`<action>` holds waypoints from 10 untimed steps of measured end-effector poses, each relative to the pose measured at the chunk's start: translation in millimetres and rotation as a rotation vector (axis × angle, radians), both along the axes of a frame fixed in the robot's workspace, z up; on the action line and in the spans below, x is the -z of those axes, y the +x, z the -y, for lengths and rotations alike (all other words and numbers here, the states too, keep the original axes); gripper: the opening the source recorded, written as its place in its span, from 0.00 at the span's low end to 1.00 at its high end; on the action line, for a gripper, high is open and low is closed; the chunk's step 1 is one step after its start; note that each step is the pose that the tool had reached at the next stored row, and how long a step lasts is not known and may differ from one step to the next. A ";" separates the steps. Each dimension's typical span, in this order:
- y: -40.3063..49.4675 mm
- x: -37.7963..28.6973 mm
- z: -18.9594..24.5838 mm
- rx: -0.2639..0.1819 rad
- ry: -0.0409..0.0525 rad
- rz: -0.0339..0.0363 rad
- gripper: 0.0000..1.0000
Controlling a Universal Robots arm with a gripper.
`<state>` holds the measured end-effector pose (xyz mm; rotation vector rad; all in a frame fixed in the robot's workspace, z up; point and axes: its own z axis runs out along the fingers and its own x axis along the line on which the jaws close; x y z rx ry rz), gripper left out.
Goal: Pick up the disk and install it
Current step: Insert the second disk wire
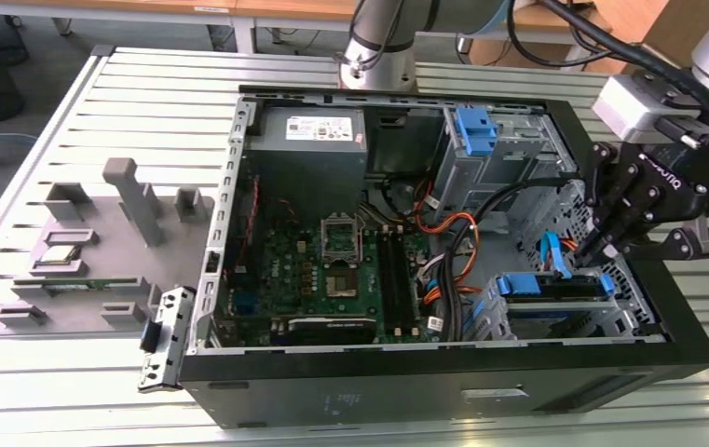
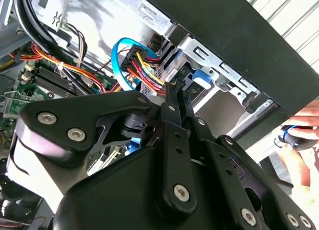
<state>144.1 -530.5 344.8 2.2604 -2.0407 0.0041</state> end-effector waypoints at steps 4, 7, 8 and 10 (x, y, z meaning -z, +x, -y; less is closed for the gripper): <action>-2.4 0.9 0.3 0.004 -0.0002 0.0161 0.16; -6.1 2.1 0.6 0.006 -0.0001 0.0365 0.16; -7.4 2.4 0.8 0.006 0.0001 0.0423 0.16; -10.3 2.4 1.3 0.006 -0.0001 0.0540 0.16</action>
